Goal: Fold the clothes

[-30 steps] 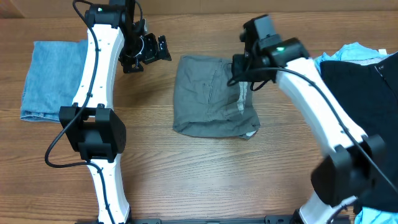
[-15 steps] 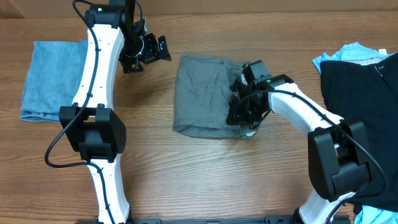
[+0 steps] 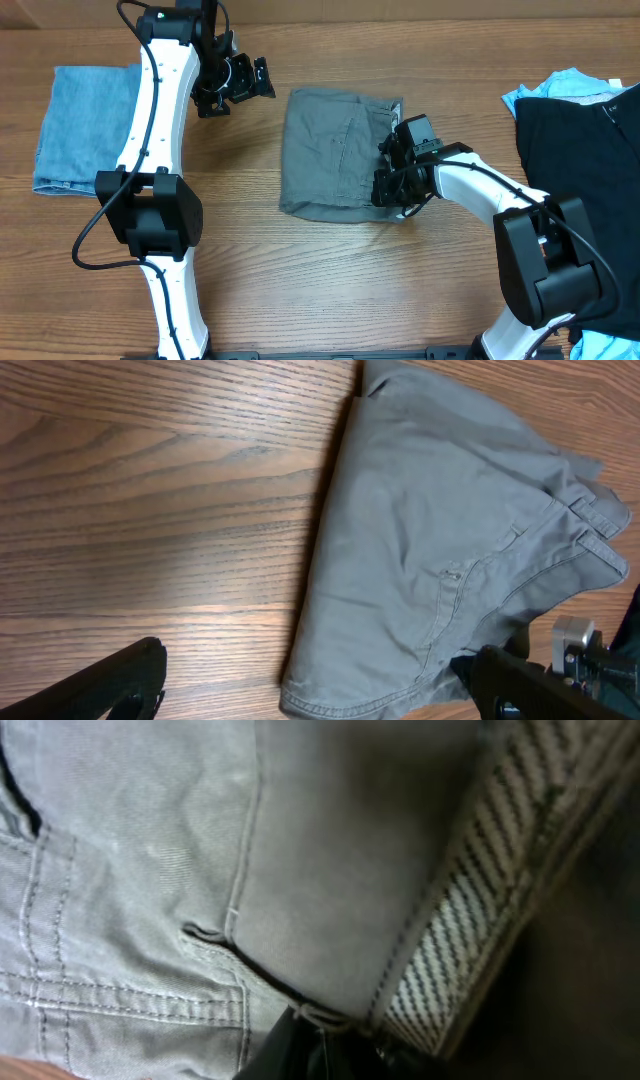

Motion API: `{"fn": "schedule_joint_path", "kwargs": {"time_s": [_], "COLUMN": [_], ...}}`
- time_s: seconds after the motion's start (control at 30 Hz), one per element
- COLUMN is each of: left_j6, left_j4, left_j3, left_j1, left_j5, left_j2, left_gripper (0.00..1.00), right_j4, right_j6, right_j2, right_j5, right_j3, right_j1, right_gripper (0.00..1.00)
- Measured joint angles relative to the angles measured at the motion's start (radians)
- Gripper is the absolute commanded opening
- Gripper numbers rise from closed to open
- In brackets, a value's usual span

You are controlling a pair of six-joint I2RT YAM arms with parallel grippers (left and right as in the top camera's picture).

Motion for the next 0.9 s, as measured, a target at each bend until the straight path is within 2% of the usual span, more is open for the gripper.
{"fn": "schedule_joint_path", "kwargs": {"time_s": [0.13,0.23,0.37,0.5,0.73,0.9], "left_j6": [0.0,0.0,0.0,0.0,0.0,0.0], "left_j4": [0.0,0.0,0.0,0.0,0.0,0.0], "left_j3": [0.0,0.0,0.0,0.0,0.0,0.0], "left_j1": [0.0,0.0,0.0,0.0,0.0,0.0], "left_j5": [0.0,0.0,0.0,0.0,0.0,0.0], "left_j2": [0.0,0.0,0.0,0.0,0.0,0.0], "left_gripper": [1.0,1.0,1.0,1.0,1.0,1.0], "right_j4": [-0.19,-0.215,-0.121,0.015,0.089,0.253], "right_j6": [0.008,0.01,-0.032,-0.072,-0.092,-0.095], "right_j2": [-0.031,-0.097,-0.186,-0.183,-0.036,0.12], "right_j5": [0.082,0.108,0.111,0.111,0.111,0.112], "right_j3": [0.093,0.203,0.325,0.34,0.339,0.338], "right_j1": [0.0,-0.003,-0.003,-0.003,-0.004,-0.037], "right_gripper": [0.1,0.05,0.04,0.04,0.04,0.04]}}
